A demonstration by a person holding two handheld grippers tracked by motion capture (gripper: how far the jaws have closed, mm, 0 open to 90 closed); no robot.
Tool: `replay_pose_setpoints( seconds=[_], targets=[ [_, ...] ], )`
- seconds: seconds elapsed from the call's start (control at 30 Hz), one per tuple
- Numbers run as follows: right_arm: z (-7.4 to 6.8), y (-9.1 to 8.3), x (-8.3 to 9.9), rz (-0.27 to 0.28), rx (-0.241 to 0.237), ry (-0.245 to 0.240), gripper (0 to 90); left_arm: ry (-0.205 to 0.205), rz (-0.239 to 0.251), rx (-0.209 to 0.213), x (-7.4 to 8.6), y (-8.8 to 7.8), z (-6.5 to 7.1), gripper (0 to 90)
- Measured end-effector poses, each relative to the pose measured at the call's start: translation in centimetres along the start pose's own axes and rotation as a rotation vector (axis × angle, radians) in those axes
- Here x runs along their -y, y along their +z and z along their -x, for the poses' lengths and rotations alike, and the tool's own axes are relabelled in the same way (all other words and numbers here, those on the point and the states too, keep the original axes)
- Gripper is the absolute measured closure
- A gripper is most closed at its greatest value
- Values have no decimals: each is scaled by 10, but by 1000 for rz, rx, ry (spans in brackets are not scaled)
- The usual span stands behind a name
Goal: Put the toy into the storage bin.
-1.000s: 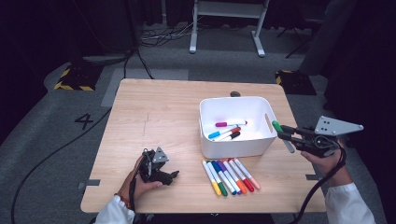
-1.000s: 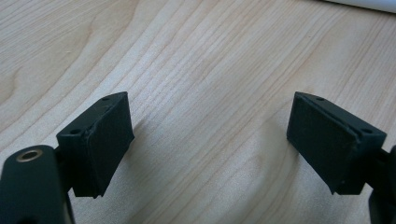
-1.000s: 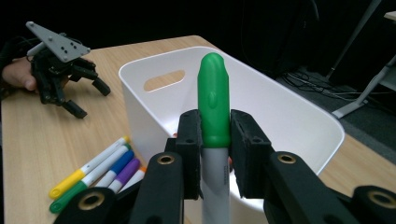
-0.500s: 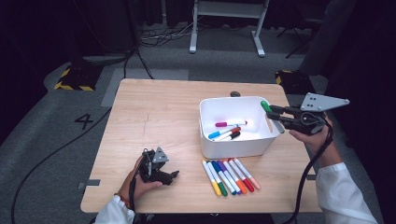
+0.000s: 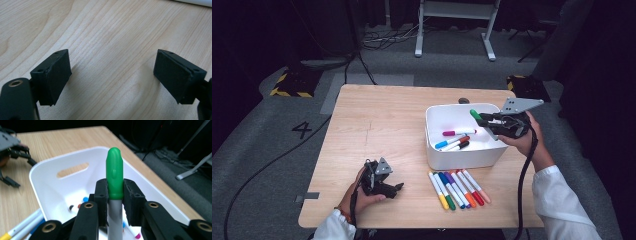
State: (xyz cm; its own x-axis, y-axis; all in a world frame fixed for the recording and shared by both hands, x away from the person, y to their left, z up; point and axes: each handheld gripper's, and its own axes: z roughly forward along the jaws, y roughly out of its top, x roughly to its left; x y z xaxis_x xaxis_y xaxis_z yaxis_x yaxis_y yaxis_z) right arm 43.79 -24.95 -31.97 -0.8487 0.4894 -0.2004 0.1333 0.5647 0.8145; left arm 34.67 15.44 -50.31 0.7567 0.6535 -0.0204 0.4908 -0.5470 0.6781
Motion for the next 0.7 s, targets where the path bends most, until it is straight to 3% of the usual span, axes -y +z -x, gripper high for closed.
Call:
replay_pose_setpoints(
  seconds=[0.23, 0.33, 0.43, 0.7],
  targets=[
    [-4, 18, 13, -122, -67, -31, 747, 0, 0, 0, 0, 0, 0, 145],
    [-10, 22, 16, -164, -119, -48, 747, 0, 0, 0, 0, 0, 0, 145],
    [-17, 27, 16, -213, -171, -63, 746, 0, 0, 2, 0, 0, 0, 145],
    [-27, 48, 8, -347, -231, -82, 704, 3, -1, 1, 0, 0, 0, 144]
  ],
)
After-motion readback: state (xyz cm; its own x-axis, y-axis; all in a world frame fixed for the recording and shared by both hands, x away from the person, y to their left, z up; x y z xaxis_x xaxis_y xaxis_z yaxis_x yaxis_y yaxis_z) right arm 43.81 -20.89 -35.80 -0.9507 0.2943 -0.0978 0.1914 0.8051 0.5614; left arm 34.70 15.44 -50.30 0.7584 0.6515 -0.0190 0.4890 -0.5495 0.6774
